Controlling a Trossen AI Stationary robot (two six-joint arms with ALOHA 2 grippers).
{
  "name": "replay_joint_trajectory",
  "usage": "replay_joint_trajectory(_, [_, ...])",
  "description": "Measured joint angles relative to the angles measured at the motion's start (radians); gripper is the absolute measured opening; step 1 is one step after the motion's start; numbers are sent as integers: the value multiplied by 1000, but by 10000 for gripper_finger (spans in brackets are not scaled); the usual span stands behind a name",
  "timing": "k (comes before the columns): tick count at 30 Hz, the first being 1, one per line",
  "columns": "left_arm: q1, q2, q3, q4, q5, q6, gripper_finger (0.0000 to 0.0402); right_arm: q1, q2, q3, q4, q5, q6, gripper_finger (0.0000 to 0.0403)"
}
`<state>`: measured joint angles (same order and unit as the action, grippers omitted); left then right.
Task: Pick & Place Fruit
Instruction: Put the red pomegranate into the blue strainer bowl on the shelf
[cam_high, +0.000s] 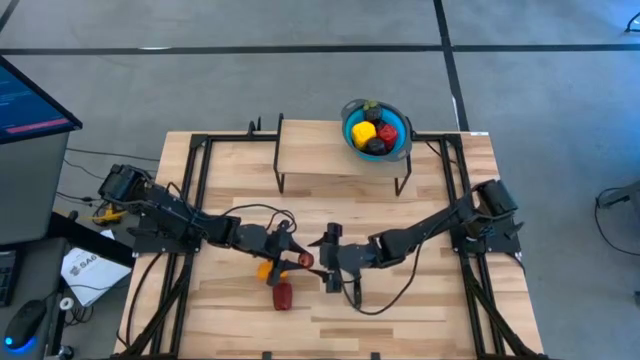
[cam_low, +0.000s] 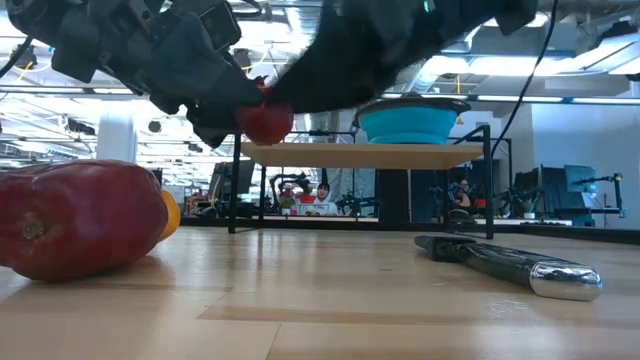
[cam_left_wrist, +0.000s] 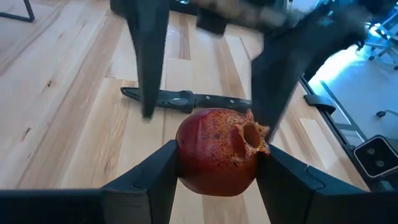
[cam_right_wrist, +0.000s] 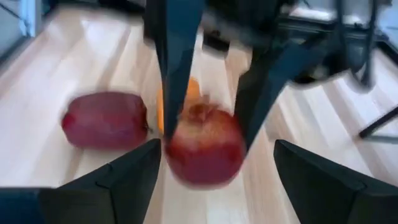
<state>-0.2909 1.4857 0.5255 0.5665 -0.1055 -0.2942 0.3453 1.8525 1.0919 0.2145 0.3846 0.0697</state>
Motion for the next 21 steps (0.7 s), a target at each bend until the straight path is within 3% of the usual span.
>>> replay_joint_trajectory(11, [0,0,0,28,-2,-31,182,16,34,-4,60,52,1,295])
replay_joint_trajectory(21, [1,0,0,32,-8,-48,189,26,34,-4,59,66,1,214])
